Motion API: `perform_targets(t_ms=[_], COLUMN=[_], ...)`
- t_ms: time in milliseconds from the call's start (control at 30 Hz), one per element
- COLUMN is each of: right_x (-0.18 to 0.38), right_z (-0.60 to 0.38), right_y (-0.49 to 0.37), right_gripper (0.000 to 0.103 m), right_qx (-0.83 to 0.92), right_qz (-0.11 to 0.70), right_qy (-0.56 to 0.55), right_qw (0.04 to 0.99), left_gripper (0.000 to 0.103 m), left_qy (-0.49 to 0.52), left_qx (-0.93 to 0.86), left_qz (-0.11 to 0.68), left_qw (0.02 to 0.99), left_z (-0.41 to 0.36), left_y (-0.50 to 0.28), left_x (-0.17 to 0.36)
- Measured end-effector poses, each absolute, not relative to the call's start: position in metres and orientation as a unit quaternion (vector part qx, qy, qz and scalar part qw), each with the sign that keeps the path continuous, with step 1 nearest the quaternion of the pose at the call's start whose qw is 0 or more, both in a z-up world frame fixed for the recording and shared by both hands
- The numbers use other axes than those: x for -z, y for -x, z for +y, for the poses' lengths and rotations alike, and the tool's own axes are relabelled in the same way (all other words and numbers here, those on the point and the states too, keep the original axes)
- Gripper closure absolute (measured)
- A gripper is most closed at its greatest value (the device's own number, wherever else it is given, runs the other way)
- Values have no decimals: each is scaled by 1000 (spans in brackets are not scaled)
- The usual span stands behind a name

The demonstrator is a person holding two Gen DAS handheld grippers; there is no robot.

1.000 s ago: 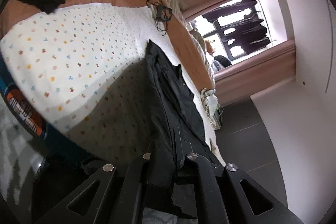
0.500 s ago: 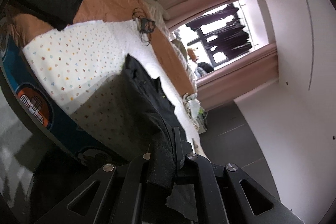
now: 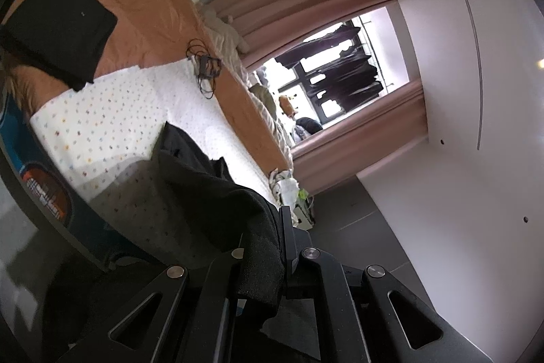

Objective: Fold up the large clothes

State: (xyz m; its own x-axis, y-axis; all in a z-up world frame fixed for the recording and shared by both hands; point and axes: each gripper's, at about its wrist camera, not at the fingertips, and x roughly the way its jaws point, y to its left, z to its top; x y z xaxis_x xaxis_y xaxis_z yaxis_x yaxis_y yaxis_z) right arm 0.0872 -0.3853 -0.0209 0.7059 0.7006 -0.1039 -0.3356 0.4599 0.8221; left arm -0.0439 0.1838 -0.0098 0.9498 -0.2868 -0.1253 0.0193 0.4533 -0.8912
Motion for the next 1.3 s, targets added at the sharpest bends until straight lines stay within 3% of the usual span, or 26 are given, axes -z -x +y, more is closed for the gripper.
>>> perform_targets(t_ms=[333, 767, 1300], right_x=[10, -10, 27], right_z=[-387, -371, -343], right_y=[-124, -243, -393], right_gripper=[99, 99, 99], right_qx=[-305, -288, -240], right_qz=[211, 203, 264], right_qy=[-431, -446, -454], right_qw=[823, 823, 816], left_gripper=[100, 100, 100], left_qy=[511, 497, 517], left_qx=[99, 97, 46], left_qz=[123, 127, 204], left_qw=[845, 853, 830], left_z=[197, 224, 254], left_y=[-9, -131, -289], left_x=[-14, -37, 16])
